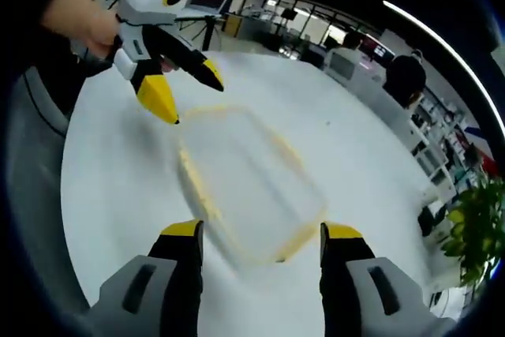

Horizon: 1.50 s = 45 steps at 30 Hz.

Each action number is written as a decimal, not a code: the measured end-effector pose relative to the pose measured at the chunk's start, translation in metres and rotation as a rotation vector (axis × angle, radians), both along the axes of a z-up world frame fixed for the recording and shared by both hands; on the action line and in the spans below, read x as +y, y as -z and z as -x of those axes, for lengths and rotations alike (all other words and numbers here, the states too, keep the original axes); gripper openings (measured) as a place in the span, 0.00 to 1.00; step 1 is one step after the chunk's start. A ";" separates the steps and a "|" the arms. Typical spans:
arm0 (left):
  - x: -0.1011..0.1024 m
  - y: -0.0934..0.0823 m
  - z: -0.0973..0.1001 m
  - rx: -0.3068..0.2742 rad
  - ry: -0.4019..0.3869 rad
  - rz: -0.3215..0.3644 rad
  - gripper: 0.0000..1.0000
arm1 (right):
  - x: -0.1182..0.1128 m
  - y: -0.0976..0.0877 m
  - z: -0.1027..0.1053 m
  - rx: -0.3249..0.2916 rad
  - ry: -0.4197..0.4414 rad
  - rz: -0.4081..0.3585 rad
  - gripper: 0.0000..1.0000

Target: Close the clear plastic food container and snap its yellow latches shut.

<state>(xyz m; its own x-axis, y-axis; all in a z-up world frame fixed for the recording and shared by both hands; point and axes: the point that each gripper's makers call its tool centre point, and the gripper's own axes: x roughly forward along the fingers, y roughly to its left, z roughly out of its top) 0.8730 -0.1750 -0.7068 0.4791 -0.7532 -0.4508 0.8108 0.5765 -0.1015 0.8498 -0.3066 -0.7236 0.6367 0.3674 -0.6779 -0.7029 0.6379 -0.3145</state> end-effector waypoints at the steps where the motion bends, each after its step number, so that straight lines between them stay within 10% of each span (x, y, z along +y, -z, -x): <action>1: 0.001 0.004 0.001 -0.001 0.001 -0.014 0.56 | -0.001 0.003 0.000 0.009 0.004 -0.001 0.57; 13: -0.011 0.043 0.006 0.032 -0.007 -0.074 0.55 | -0.012 0.038 -0.002 0.101 0.027 -0.009 0.55; 45: 0.013 0.057 0.011 -0.006 -0.015 -0.162 0.48 | 0.027 0.048 -0.006 0.103 -0.043 -0.016 0.46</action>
<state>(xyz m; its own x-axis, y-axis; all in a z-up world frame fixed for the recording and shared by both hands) 0.8616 -0.1625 -0.7637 0.4930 -0.6637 -0.5626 0.8022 0.5971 -0.0014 0.8553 -0.2795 -0.7719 0.5477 0.4040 -0.7327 -0.7578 0.6107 -0.2298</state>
